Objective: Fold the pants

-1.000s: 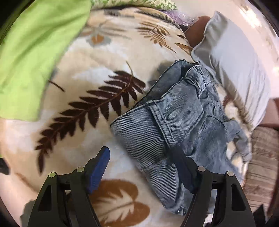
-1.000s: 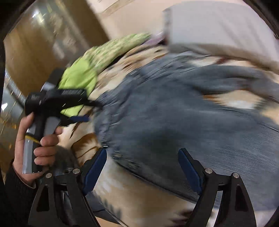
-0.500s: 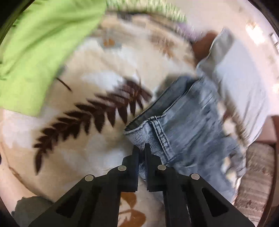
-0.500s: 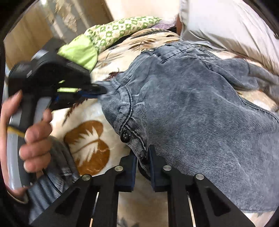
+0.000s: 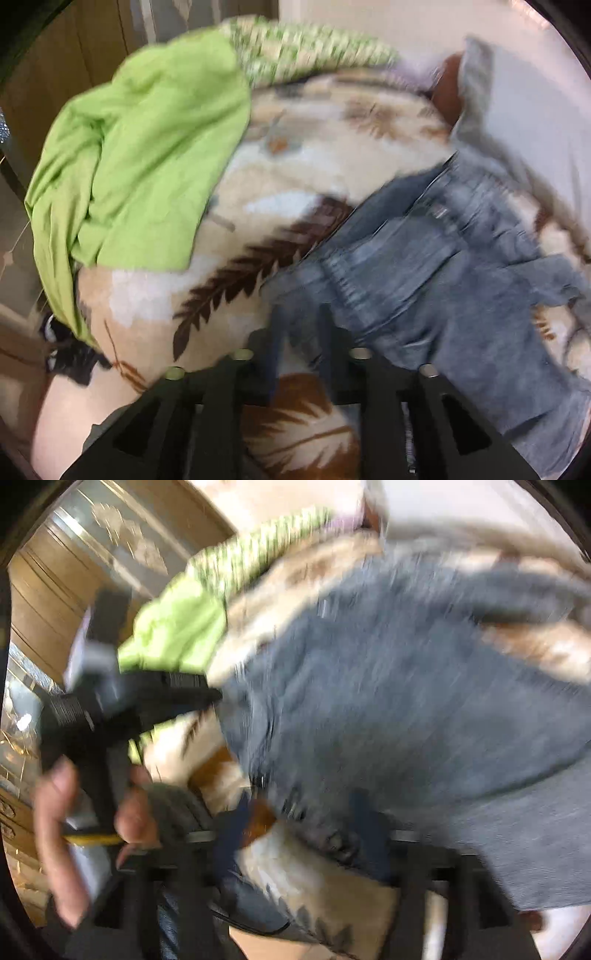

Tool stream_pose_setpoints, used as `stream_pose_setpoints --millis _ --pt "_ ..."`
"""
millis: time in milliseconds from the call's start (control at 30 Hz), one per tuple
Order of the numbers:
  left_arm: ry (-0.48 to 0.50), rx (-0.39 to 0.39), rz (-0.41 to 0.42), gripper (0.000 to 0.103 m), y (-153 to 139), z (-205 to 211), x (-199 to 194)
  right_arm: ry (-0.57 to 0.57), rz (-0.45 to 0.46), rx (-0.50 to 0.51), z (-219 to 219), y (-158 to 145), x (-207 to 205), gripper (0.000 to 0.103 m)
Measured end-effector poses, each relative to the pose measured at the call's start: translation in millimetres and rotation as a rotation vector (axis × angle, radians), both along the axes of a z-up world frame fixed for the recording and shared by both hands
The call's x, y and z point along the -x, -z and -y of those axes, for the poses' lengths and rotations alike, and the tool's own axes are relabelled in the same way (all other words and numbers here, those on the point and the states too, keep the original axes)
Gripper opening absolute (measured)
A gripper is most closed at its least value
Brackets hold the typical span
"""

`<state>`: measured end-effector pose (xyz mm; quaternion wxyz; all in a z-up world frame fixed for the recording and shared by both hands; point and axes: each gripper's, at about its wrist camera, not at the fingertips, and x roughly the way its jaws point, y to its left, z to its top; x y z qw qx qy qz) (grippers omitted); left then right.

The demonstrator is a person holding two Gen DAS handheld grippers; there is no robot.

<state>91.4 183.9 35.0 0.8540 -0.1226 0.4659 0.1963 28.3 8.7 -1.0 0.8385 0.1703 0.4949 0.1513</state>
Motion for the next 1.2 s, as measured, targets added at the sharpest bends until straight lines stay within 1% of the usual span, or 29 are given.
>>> stream_pose_setpoints --millis 33,67,100,133,167,200,267,333,400,500,600,700,733,800,867,933,1033,1100,1133,1167,1200 --pt "0.022 0.031 0.081 0.048 -12 3 11 0.026 0.045 0.005 12 -15 5 0.079" --pt "0.027 0.042 0.126 0.063 -18 4 17 0.047 0.072 0.0 24 -25 9 0.079" --pt "0.027 0.044 0.176 0.068 -26 7 27 0.071 0.09 -0.01 39 -35 12 0.079" --pt "0.031 0.046 0.208 0.07 -30 9 37 0.102 0.103 -0.017 56 -43 15 0.079" --pt "0.041 0.054 0.249 0.071 -34 14 47 0.133 0.117 -0.018 75 -51 18 0.079" --pt "0.057 0.066 0.267 0.071 -36 20 52 0.151 0.126 -0.017 88 -56 13 0.079" --pt "0.144 0.112 0.264 0.072 -36 35 53 0.203 0.15 -0.013 124 -67 19 0.083" --pt "0.215 0.149 0.25 0.071 -40 55 50 0.257 0.153 -0.016 160 -72 15 0.083" --pt "0.264 0.211 0.262 0.072 -46 68 47 0.307 0.155 -0.025 191 -75 10 0.084" --pt "0.35 0.303 0.242 0.072 -55 94 22 0.427 0.142 -0.054 260 -77 3 0.084" --pt "0.428 0.382 0.226 0.072 -58 118 -13 0.514 0.116 -0.041 312 -76 -6 0.084" --pt "0.486 0.432 0.195 0.072 -43 144 -48 0.601 0.067 0.004 364 -74 -19 0.084" --pt "0.511 0.448 0.172 0.072 -33 156 -61 0.629 0.052 0.021 383 -72 -25 0.084" --pt "0.546 0.467 0.134 0.072 -10 164 -80 0.657 0.032 0.049 411 -66 -38 0.084" --pt "0.56 0.469 0.1 0.072 13 164 -94 0.696 -0.015 0.102 439 -58 -62 0.084" --pt "0.544 0.416 0.067 0.071 30 162 -104 0.719 -0.067 0.121 470 -43 -93 0.084" --pt "0.513 0.394 0.056 0.071 38 158 -112 0.752 -0.15 0.181 503 -20 -132 0.084" --pt "0.499 0.407 0.059 0.072 40 152 -117 0.748 -0.215 0.169 519 2 -155 0.083" --pt "0.501 0.412 0.062 0.072 40 153 -116 0.749 -0.25 0.134 525 15 -162 0.072" --pt "0.505 0.41 0.061 0.072 42 154 -118 0.747 -0.265 0.109 525 23 -165 0.061" --pt "0.51 0.407 0.061 0.072 41 155 -116 0.737 -0.278 0.158 521 24 -167 0.05"
